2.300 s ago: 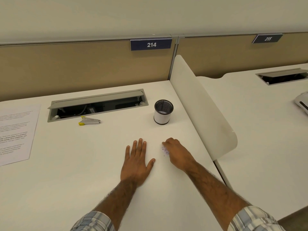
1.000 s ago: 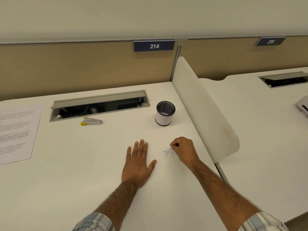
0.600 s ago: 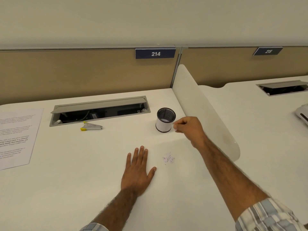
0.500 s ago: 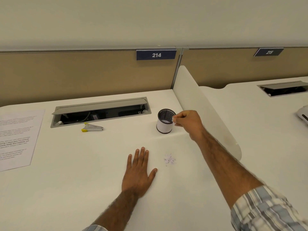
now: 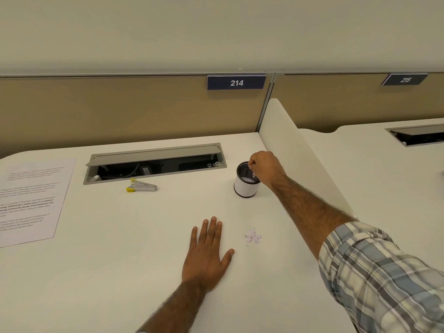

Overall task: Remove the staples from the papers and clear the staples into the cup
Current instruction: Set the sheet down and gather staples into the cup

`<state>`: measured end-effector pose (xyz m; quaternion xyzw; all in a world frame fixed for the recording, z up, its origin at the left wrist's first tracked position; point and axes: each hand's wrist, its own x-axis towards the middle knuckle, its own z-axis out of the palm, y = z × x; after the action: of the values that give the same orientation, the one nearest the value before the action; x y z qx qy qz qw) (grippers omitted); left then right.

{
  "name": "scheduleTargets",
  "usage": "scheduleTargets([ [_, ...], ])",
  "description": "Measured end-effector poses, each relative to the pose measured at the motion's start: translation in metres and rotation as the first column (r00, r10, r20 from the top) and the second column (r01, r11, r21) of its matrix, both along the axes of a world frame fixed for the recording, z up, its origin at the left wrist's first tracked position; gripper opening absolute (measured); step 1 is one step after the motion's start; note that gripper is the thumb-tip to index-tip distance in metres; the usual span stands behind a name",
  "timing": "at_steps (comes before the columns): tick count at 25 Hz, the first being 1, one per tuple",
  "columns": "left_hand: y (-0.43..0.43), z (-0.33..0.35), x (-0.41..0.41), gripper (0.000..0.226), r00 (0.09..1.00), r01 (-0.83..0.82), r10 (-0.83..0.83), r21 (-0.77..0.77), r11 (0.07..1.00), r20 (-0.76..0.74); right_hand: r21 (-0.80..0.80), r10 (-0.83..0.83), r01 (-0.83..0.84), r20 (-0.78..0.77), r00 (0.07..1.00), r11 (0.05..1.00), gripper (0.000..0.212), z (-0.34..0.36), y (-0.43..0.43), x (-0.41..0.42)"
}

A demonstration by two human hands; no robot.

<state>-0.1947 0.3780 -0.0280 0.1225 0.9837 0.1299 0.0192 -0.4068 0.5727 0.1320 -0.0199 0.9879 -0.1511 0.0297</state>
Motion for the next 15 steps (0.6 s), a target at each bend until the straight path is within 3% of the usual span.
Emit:
scheduleTargets([
  [7,0.0,-0.0009,-0.0002,0.078,1.0,-0.001,0.001,-0.001,1.0,-0.001,0.179,0.103,-0.112,0.061,0.993,0.977,0.023,0.0007,-0.0007,-0.0029],
  [15,0.0,-0.0004,0.0001,0.079,1.0,-0.004,0.004,0.001,1.0,-0.005,0.223,0.089,-0.098,0.051,0.995,0.97,0.032,0.0025,-0.0019,0.001],
])
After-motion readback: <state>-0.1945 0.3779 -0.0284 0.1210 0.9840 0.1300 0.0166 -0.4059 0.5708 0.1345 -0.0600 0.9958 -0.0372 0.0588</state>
